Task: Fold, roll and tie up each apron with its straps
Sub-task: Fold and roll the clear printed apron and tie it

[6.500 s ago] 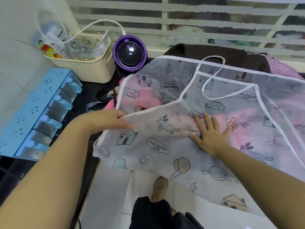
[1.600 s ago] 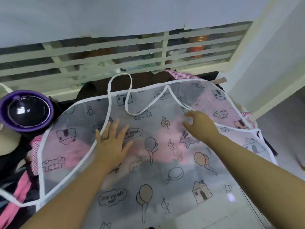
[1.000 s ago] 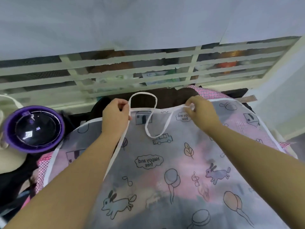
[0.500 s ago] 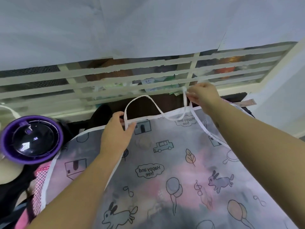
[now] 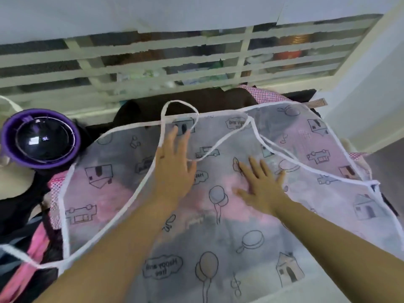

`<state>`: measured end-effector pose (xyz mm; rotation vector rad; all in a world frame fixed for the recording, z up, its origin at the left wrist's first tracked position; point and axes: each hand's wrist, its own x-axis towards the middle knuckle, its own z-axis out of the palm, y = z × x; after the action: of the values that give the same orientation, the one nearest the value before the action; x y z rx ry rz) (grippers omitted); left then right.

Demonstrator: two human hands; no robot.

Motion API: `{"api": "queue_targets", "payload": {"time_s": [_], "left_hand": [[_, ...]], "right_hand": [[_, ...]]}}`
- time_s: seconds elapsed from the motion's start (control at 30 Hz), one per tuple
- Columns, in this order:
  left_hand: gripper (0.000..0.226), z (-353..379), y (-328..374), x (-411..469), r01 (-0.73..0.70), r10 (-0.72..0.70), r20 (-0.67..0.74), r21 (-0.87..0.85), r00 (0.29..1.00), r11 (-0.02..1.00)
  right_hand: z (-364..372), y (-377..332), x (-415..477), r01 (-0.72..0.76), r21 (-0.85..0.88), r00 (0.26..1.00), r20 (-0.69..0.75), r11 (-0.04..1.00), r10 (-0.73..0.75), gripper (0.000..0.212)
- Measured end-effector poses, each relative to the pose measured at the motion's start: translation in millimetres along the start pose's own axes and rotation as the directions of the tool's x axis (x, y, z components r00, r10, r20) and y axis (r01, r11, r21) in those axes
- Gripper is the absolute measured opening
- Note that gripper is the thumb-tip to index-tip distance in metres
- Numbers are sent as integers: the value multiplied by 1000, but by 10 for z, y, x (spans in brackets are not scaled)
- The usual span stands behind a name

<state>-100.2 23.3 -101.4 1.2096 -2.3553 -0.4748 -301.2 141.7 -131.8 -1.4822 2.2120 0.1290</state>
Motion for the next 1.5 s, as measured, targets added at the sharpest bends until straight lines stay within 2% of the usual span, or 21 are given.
{"api": "queue_targets", "payload": {"time_s": [0.03, 0.07, 0.13, 0.17, 0.23, 0.33, 0.5, 0.6, 0.63, 0.7, 0.77, 0.83, 0.87, 0.93, 1.0, 1.07, 1.2, 1.27, 1.33, 1.43, 1.5], "left_hand": [[61, 134, 60, -199, -75, 57, 134, 138, 989, 988], [66, 243, 97, -354, -128, 50, 295, 253, 954, 959], [93, 418, 94, -602, -140, -59, 525, 332, 849, 933], [107, 477, 36, -666, -131, -80, 557, 328, 827, 936], [117, 516, -27, -666, -147, -82, 574, 342, 815, 928], [99, 466, 30, -624, -166, -117, 616, 384, 779, 908], [84, 436, 343, -634, -183, -148, 564, 488, 812, 853], [85, 447, 664, -772, -271, -24, 455, 569, 890, 776], [83, 463, 735, -837, -290, 35, 427, 551, 904, 783], [73, 561, 719, -1003, -313, 84, 483, 416, 871, 854], [66, 640, 610, -1129, -278, 75, 538, 307, 839, 910], [66, 641, 517, -1163, -280, 86, 512, 316, 855, 906], [66, 617, 511, -1191, -287, 88, 525, 311, 847, 906], [64, 544, 538, -1234, -327, 147, 510, 282, 847, 902], [54, 497, 510, -1351, -359, 220, 437, 264, 872, 895], [50, 403, 476, -1543, -404, 284, 425, 226, 860, 886], [66, 294, 282, -2052, -514, 390, 405, 267, 827, 815], [85, 301, 184, -2332, -540, 373, 445, 341, 814, 770], [106, 330, 92, -2573, -510, 281, 496, 417, 821, 753], [127, 374, -58, -2787, -390, 159, 446, 493, 881, 778], [125, 371, -128, -2855, -352, 150, 388, 525, 909, 775]], "right_hand": [[4, 31, -16, 2, 2, 1000, -13, 1000, -2, 98], [5, 64, -25, -1, -9, 1000, -27, 1000, 1, 91], [48, 193, -133, -44, -56, 998, -42, 997, 42, 75], [97, 297, -207, -73, -85, 996, -47, 994, 70, 73], [191, 593, -417, -155, -123, 987, -53, 980, 150, 74], [274, 1052, -771, -292, -85, 956, -62, 953, 288, 71], [240, 1357, -1024, -453, 65, 885, -87, 889, 457, 66], [253, 1266, -1069, -298, 92, 921, -232, 950, 312, 64], [277, 1245, -1111, -209, 108, 948, -220, 972, 228, 69], [365, 1264, -1194, -112, 82, 986, -112, 990, 120, 81], [436, 1358, -1282, -177, 23, 983, -48, 984, 178, 73], [430, 1408, -1377, -236, 24, 966, -101, 972, 237, 64], [425, 1378, -1433, -173, 9, 972, -161, 985, 172, 63], [432, 1200, -1505, 105, -33, 964, -240, 994, -110, 68], [568, 973, -1549, 366, -103, 904, -197, 925, -380, 70], [766, 754, -1565, 483, -212, 857, -84, 849, -509, 80], [1014, 544, -1566, 491, -372, 844, -20, 788, -536, 111], [1058, 528, -1543, 442, -406, 864, -47, 800, -501, 126], [1092, 539, -1514, 388, -428, 888, -65, 816, -456, 142], [1103, 558, -1480, 333, -459, 894, -124, 824, -431, 137], [1106, 540, -1460, 331, -456, 891, -138, 827, -432, 128]]}}
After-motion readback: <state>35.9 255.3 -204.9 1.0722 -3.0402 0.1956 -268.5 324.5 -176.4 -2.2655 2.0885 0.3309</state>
